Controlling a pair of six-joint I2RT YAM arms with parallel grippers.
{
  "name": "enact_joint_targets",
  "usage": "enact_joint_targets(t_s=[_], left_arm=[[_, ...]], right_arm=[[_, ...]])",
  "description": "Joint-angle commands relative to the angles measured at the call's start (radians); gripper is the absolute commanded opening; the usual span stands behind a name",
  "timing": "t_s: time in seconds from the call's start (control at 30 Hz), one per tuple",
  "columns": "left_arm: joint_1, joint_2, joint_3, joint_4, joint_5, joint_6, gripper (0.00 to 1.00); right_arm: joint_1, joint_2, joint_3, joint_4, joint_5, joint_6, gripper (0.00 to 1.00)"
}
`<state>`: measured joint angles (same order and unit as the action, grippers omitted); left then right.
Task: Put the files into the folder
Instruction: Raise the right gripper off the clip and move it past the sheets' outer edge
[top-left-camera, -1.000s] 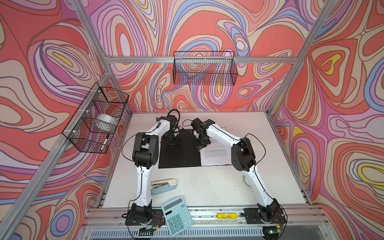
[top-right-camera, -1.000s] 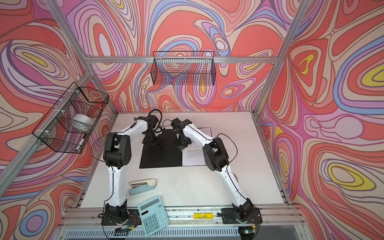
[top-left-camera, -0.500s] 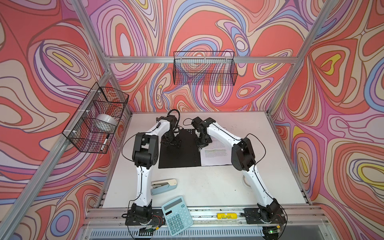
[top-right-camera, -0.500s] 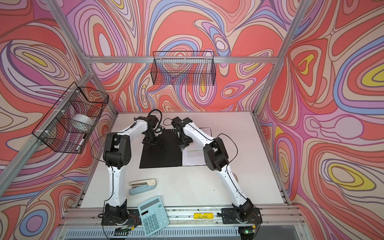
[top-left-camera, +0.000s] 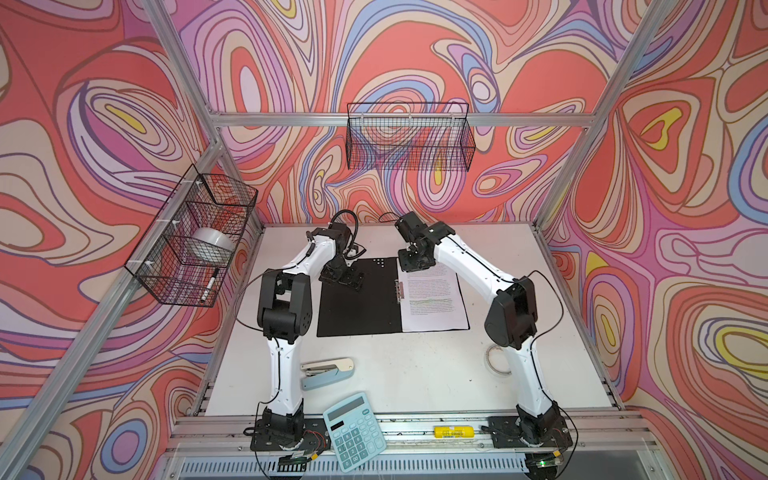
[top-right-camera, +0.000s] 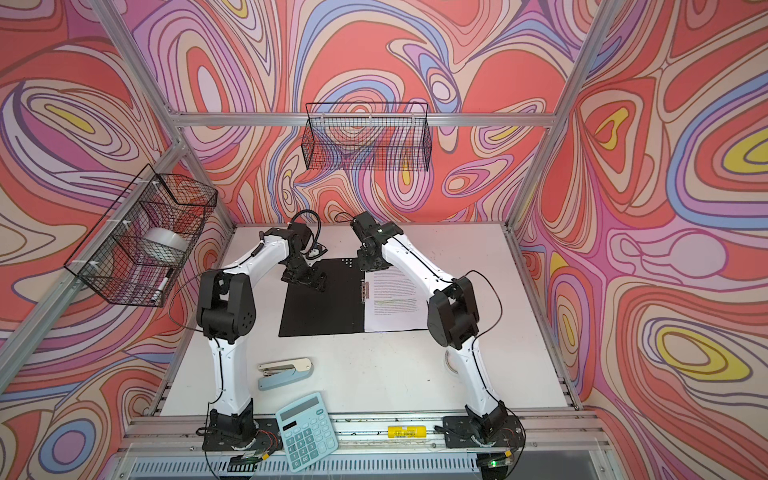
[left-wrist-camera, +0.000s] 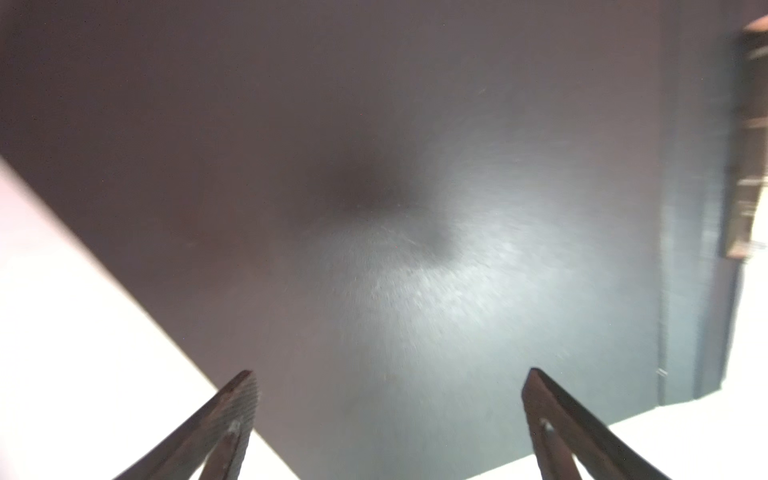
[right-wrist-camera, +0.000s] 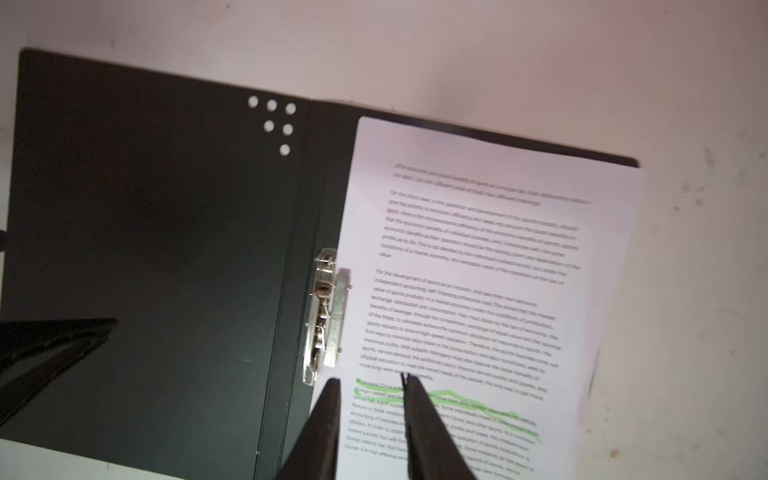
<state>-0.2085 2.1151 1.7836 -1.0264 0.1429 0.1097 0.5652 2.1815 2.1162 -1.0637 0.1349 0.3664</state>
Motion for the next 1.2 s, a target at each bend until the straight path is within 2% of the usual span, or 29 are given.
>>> enact_joint_targets(t_s=[0.0, 0.1, 0.3, 0.4, 0.8, 1.17], left_arm=[[0.015, -0.079, -0.029, -0.010, -0.027, 0.016, 1.00], [0.041, -0.106, -0.067, 0.012, -0.029, -0.020, 1.00], [0.140, -0.073, -0.075, -0.037, 0.080, -0.096, 1.00], [0.168, -0.049, -0.079, -0.060, 0.092, -0.108, 1.00], [0.185, 0.044, -0.057, -0.090, 0.099, -0.147, 1.00], [0.208, 0.075, -0.052, -0.087, 0.113, -0.149, 1.00]], right_arm=[[-0.076, -0.107, -0.144, 0.109, 0.026, 0.057, 0.33], [-0.140, -0.200, -0.295, 0.184, -0.010, 0.081, 0.35], [-0.290, -0.349, -0.562, 0.333, -0.141, 0.122, 0.36], [-0.354, -0.390, -0.652, 0.391, -0.214, 0.129, 0.35], [-0.539, -0.381, -0.799, 0.504, -0.389, 0.133, 0.38], [-0.564, -0.318, -0.801, 0.520, -0.461, 0.107, 0.40]])
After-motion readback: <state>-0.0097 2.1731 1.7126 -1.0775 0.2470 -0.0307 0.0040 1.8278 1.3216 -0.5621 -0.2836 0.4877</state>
